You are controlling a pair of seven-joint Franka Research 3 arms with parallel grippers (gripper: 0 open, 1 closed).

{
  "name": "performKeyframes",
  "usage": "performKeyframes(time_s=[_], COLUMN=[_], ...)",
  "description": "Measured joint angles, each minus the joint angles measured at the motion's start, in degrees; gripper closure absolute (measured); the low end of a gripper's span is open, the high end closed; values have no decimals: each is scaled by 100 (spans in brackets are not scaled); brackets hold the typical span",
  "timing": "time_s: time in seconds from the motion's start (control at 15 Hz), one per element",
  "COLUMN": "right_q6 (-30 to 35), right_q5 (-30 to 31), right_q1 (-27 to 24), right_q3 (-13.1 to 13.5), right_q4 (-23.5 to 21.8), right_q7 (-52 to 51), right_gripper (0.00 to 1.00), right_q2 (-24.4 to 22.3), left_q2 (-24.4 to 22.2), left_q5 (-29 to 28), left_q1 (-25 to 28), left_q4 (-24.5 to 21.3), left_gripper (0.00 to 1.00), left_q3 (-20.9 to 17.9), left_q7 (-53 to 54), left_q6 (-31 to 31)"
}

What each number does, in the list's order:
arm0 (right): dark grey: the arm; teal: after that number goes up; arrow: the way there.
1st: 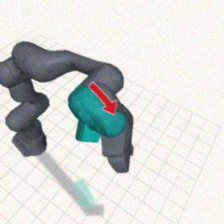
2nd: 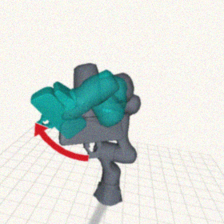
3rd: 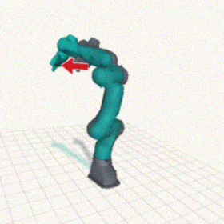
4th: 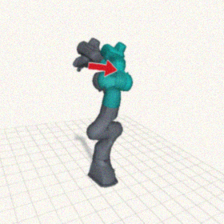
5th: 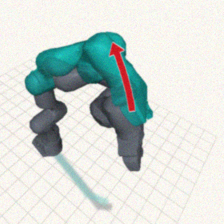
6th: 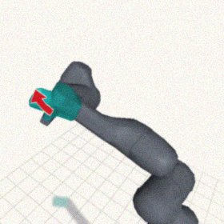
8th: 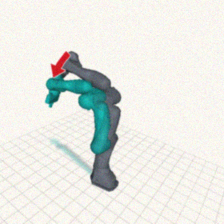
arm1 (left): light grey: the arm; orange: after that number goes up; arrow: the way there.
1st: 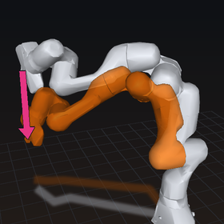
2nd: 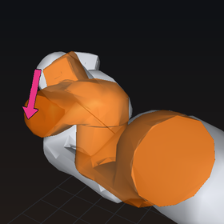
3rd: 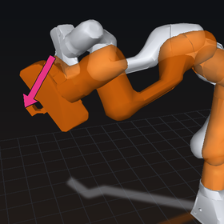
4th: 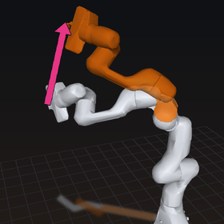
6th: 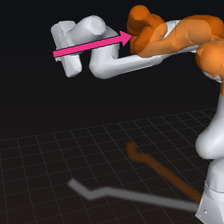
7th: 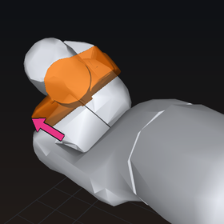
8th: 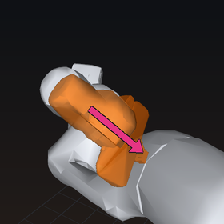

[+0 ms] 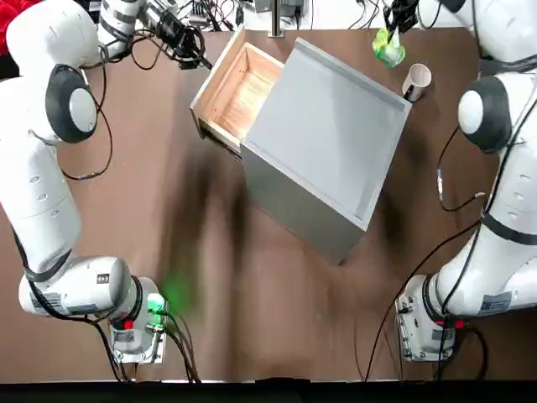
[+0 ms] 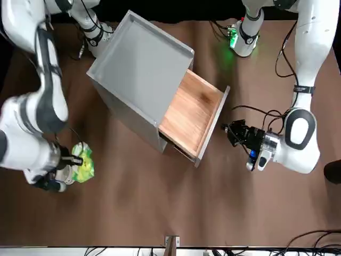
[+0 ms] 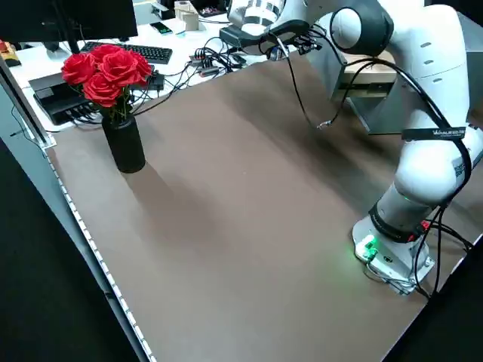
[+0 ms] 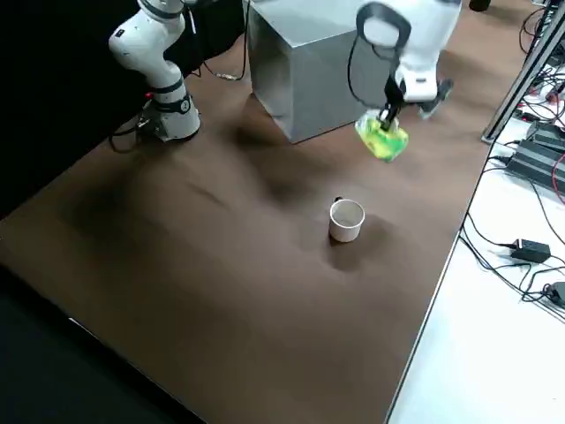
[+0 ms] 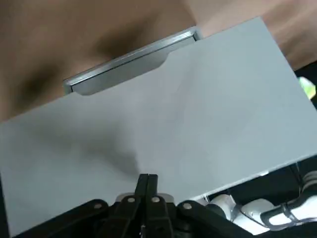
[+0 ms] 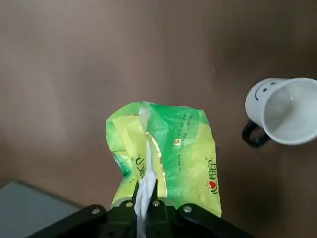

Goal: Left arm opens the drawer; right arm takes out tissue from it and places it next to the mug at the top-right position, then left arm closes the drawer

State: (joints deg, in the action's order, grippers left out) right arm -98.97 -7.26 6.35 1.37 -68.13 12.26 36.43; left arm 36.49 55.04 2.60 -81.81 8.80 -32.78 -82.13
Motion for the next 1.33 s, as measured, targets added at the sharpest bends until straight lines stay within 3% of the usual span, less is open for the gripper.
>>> performKeyframes(time_s=[0.33,0.8,1.33], right_q6=[-1186,-1996,-2032], right_q5=[422,545,545], right_q1=[0,-9,-14], right_q3=[-4,0,0], right_q4=[-9,-144,-118], right_q7=[-78,-143,-148], right_gripper=[98,96,26], right_q2=[896,1367,1309], left_q2=[138,187,282], left_q5=[5,98,249], left_q1=[-125,-766,-1597], left_q4=[130,143,148], left_gripper=[99,99,99], left_q3=[68,117,135], left_q7=[-61,-377,-563], left_q6=[5,12,-341])
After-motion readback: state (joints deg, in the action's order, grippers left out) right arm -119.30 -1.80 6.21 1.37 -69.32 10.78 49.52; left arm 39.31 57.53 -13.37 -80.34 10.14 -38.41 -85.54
